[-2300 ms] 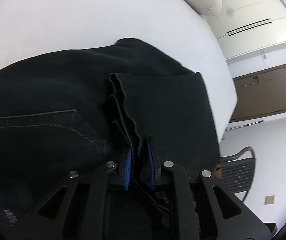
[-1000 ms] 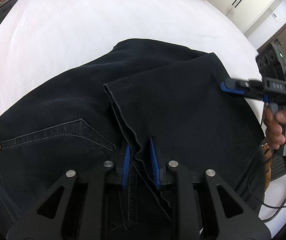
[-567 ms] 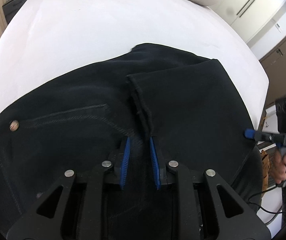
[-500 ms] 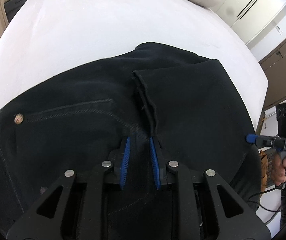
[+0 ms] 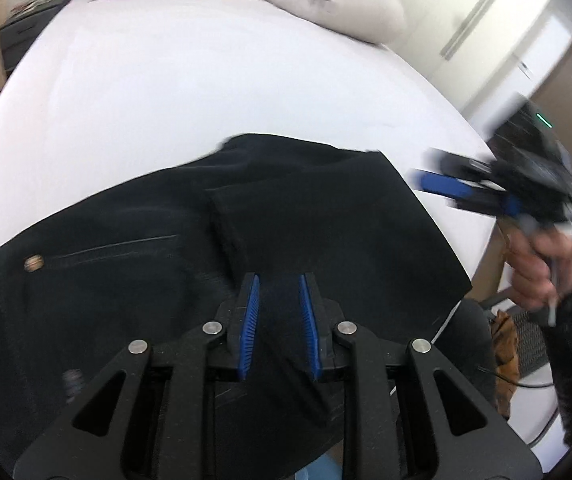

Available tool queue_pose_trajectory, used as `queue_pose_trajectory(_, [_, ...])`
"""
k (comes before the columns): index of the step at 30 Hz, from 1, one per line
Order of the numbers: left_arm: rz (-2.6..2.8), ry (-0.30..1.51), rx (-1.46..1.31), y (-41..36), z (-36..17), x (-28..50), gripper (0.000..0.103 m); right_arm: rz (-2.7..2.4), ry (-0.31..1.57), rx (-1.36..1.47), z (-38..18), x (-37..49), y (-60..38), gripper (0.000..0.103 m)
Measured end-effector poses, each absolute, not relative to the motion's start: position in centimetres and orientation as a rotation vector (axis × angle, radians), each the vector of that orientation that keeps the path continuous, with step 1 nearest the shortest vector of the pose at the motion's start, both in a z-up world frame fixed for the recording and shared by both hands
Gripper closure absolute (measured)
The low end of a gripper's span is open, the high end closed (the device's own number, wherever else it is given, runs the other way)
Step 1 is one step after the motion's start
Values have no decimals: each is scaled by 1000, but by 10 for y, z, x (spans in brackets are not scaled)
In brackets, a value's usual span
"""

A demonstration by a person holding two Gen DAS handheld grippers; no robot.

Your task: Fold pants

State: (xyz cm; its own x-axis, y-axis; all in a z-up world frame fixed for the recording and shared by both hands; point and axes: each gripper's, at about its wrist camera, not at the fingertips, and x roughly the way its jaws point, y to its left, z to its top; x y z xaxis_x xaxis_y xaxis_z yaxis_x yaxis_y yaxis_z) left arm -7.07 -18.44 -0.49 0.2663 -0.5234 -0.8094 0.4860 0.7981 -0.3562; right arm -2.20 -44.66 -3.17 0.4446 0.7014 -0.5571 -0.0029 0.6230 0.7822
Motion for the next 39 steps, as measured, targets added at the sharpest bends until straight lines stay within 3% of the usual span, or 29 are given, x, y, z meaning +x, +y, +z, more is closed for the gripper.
queue_pose_trajectory(3, [-701,1158,-24,-193,-26,-71,83,458,1132,841,-71,3,-433,60])
queue_pose_trajectory(5, [-702,1174,-10,-193,-35,-73,83,452,1161,883,-91,7,-429,65])
queue_pose_trajectory(7, [-712,1156,-11,-188,-37,-74,83,416,1158,917,-106,8,-433,100])
queue_pose_trajectory(8, [-713,1155,-10,-187,-37,-74,83,402,1161,928,-109,6,-436,103])
queue_pose_trajectory(12, [-696,1138,-5,-182,-35,-77,86,349,1126,921,-108,4,-454,103])
queue_pose_trajectory(17, [-677,1126,-5,-171,-33,-85,100,150,1085,857,-94,-1,-491,103])
queue_pose_trajectory(23, [-649,1065,-26,-134,-14,-98,102,103,985,842,-53,-24,-477,98])
queue_pose_trajectory(31, [-457,984,-190,-15,27,-132,102,454,1109,873,-91,-31,-341,98])
queue_pose_trajectory(33, [-379,973,-254,21,32,-141,102,413,1127,914,-109,-30,-348,103])
queue_pose_trajectory(39, [-189,975,-572,128,27,-182,102,148,1003,1021,-107,-39,-424,103])
